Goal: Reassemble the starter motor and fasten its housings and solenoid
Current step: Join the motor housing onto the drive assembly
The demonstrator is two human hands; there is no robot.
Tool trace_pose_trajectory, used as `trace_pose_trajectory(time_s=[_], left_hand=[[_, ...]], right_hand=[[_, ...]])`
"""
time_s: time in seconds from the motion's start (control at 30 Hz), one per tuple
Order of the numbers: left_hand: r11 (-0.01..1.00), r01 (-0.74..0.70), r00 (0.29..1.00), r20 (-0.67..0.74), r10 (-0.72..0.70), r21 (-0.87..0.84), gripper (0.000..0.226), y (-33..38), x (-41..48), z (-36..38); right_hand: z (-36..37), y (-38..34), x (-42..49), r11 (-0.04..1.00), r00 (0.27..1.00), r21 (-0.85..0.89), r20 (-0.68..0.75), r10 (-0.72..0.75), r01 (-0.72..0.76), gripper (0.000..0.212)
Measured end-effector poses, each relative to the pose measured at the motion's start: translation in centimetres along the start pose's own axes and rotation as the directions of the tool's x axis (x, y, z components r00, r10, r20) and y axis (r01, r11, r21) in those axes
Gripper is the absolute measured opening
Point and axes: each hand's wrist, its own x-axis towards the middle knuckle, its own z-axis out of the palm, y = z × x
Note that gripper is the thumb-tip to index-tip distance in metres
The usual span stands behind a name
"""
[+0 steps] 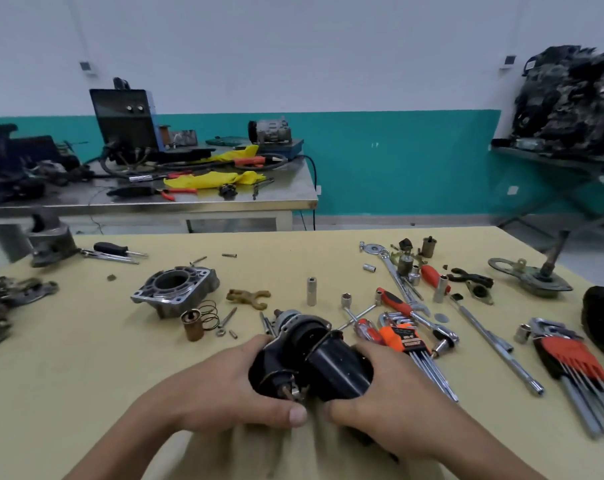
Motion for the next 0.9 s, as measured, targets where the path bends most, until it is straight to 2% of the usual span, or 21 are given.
trace_pose_trajectory(time_s=[0.13, 0.23, 0.33, 0.53, 0.67, 0.8, 0.83, 0.9], left_hand=[[0.997, -0.067, 0.992, -0.104, 0.07, 0.035, 0.081, -0.5, 0.2, 1.2], [0.997, -0.053, 0.98, -0.19, 0.061, 0.047, 0.077, -0.8, 0.5, 1.8], [0.999, -0.038, 0.98, -0.196, 0.031, -0.033, 0.076, -1.0, 0.7, 2.1], [0.983, -0.088, 0.976, -0.211, 0.053, -0.16, 0.069, -1.8, 0.8, 1.5], [0.916, -0.157, 0.97, -0.232, 0.072, -0.37, 0.066, -2.4, 0.8, 1.1], [0.764, -0.225, 0.967, -0.233, 0.101, -0.605, 0.063, -2.6, 1.2, 2.2], [0.755, -0.25, 0.96, -0.259, 0.109, -0.607, 0.064, -2.5, 1.2, 2.4], [0.829, -0.309, 0.926, -0.348, 0.149, -0.467, 0.074, -2.3, 1.2, 2.4]], right_hand=[[0.4, 0.5, -0.2, 0.996, 0.998, 0.068, -0.045, -0.046, 0.049, 0.054], [0.2, 0.8, -0.2, 0.98, 0.997, 0.187, -0.031, -0.067, 0.071, 0.046], [-0.3, 1.1, -0.1, 0.932, 0.993, 0.346, 0.021, -0.12, 0.105, 0.041], [-0.7, 1.8, 0.6, 0.871, 0.98, 0.467, 0.044, -0.195, 0.152, 0.055], [-0.6, 2.2, 0.8, 0.817, 0.972, 0.548, 0.028, -0.233, 0.179, 0.063], [-0.4, 2.6, 1.0, 0.771, 0.959, 0.593, -0.008, -0.283, 0.232, 0.067], [-0.3, 2.6, 1.0, 0.758, 0.957, 0.606, -0.022, -0.289, 0.243, 0.067], [-0.2, 2.6, 1.0, 0.732, 0.949, 0.623, -0.051, -0.312, 0.274, 0.066]])
